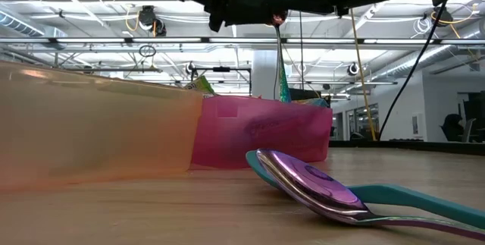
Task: Pick & Place Food Item
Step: Put the right blue green spoon into the orange bin
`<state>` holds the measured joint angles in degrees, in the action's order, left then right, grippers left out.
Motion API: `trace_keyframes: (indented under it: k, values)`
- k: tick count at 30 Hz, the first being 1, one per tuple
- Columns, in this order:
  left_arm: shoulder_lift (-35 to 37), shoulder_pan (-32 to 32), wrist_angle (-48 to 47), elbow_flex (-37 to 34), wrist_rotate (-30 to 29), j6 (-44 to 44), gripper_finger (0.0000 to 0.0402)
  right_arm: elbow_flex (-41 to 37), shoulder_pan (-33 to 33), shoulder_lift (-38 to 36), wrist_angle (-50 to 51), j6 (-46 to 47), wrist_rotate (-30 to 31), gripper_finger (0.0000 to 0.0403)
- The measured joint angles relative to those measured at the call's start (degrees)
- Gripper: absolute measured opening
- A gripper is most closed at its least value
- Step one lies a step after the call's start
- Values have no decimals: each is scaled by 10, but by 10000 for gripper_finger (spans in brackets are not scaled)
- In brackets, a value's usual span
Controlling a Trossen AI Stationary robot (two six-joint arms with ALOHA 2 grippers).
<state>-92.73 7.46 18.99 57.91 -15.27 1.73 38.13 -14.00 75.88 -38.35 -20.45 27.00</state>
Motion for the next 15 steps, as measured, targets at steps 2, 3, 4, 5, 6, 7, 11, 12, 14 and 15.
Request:
trace_keyframes:
  k: [2, 3, 4, 5, 6, 7, 11, 12, 14, 15]
  values:
    - [0, 0, 7, 0, 0, -1, 132, 0, 0, 0, 0, 0, 0, 0]
    - [0, 0, 8, 0, 0, -1, 119, 0, 0, 0, 0, 0, 0, 0]
    - [0, -1, 9, 0, 0, -2, 105, 0, 0, 0, 0, 0, -1, 0]
    - [0, -2, 13, 0, 1, -3, 91, 0, 0, 0, 0, 0, -1, 0]
    - [0, -3, 18, 0, 6, -4, 76, 0, 0, 0, 0, 1, -1, 0]
    - [0, -5, 22, 0, 8, -4, 61, 0, 0, 0, -1, 3, 0, 0]
    - [0, -10, 26, -1, 11, -7, 14, 0, 0, -1, -2, 23, 14, 3]
    - [0, -11, 26, -1, 11, -6, 13, 0, 0, -1, -2, 35, 23, 8]
    - [5, -12, 26, -1, 14, -3, 17, 0, -5, -8, 8, 47, 42, 26]
    - [8, -11, 27, 0, 16, -2, 17, 0, -11, -15, 15, 47, 50, 40]
